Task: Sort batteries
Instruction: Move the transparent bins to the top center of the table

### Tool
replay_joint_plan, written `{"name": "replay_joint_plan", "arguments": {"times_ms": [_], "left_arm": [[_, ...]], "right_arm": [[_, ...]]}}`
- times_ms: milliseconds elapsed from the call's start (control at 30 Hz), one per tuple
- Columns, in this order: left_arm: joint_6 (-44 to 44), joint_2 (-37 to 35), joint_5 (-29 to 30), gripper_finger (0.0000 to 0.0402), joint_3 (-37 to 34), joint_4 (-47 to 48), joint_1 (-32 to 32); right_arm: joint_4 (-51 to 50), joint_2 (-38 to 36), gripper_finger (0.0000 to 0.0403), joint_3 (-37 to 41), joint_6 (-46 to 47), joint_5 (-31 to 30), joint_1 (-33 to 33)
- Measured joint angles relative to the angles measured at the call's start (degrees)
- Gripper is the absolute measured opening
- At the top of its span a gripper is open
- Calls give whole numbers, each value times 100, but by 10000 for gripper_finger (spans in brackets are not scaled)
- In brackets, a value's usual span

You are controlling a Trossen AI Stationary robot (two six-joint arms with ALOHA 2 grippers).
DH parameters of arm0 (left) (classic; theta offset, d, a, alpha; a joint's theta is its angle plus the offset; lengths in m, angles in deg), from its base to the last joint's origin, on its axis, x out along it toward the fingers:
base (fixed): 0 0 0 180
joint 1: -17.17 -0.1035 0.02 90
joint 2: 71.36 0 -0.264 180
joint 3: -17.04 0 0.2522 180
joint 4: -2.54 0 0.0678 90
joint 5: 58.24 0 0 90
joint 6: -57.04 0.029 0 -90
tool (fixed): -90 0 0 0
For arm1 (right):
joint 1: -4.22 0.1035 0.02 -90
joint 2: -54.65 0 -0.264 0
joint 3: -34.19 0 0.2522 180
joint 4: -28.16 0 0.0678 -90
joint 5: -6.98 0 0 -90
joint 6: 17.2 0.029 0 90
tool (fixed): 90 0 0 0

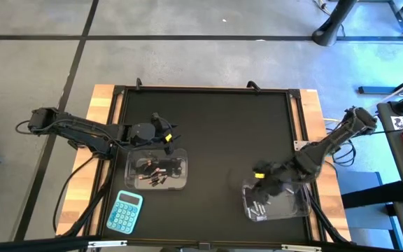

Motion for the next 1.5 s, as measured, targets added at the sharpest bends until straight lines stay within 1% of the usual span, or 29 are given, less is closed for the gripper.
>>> {"name": "replay_joint_plan", "arguments": {"times_ms": [33, 100, 167, 267, 400, 467, 533, 600, 733, 867, 933, 1000, 1167, 1367, 1500], "left_arm": [[-1, 0, 0, 198, 0, 1, 0], [-23, 0, 2, 198, 0, 15, 17], [-17, 0, 2, 198, 0, 33, 62], [-2, 0, 0, 198, 0, 48, 161], [49, 0, 0, 198, 0, 57, 287], [52, 0, 0, 198, 2, 89, 347], [57, 0, -2, 198, 2, 95, 383], [54, 0, 0, 198, 2, 97, 412], [50, 0, 0, 198, 2, 90, 411], [24, 0, 2, 198, 2, 76, 411], [14, 0, 2, 198, 2, 76, 411], [2, 0, 2, 198, 2, 76, 411], [-21, 0, 2, 198, 2, 76, 411], [-59, 0, 2, 198, 2, 76, 404], [-105, 0, 4, 198, 2, 76, 400]], "right_arm": [[260, 100, 198, 0, 162, 271, -124], [597, 343, 232, 0, 592, 602, -290], [745, 621, 253, 4, 965, 821, -354], [792, 1069, 262, 7, 1418, 1103, -335], [1111, 1504, 263, 11, 1504, 1203, -337], [1172, 1625, 254, -18, 1492, 1200, -343], [1132, 1703, 233, -56, 1450, 1192, -385], [1003, 1722, 203, -77, 1372, 1186, -425], [711, 1718, 131, -94, 1065, 1093, -567], [639, 1708, 68, -96, 454, 1156, -779], [608, 1705, 46, -96, 103, 1182, -899], [617, 1705, 32, -96, -258, 1184, -1025], [830, 1711, 24, -96, -1497, 1037, -1329], [1193, 1737, 24, -70, -3619, 677, -1707], [1151, 1733, 24, -72, -4661, 691, -2078]]}}
